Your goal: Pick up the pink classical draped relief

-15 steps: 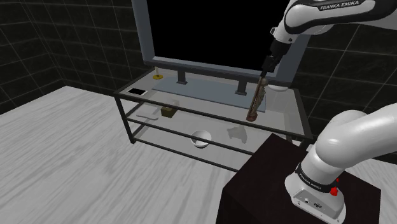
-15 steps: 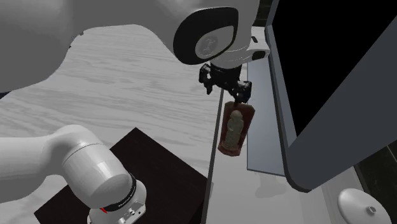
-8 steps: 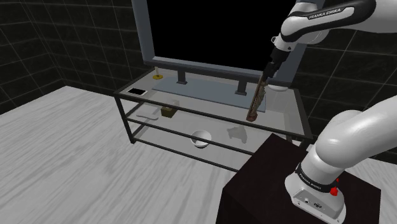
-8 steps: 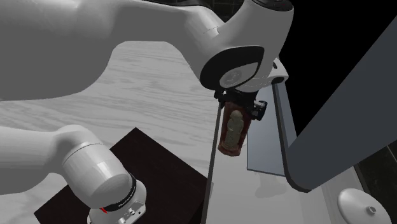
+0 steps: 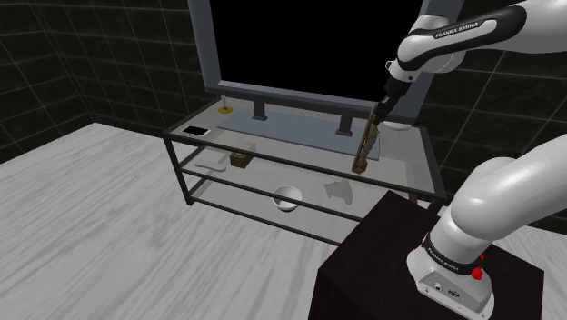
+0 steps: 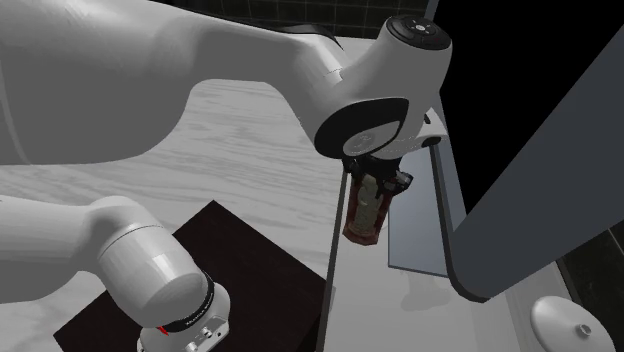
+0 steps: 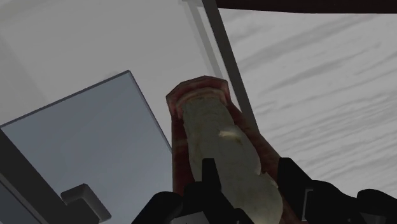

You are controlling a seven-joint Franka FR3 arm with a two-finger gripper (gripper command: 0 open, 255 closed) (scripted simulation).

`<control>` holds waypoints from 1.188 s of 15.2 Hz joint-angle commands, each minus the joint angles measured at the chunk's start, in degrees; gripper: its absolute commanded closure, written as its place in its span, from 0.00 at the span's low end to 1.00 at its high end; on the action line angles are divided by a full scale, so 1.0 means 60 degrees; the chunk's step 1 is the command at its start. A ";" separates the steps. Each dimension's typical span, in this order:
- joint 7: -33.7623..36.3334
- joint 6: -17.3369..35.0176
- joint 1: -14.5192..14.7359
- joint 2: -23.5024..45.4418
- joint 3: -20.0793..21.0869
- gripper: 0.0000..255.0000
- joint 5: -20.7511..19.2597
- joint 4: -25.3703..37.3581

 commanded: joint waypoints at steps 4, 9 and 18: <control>0.0005 0.0011 0.0002 0.0001 0.0003 1.00 0.0000 -0.0012; 0.0022 -0.0108 -0.0008 -0.0044 0.0028 1.00 -0.0007 0.0064; 0.0200 -0.1313 -0.0005 -0.0319 0.0278 1.00 0.0010 0.1008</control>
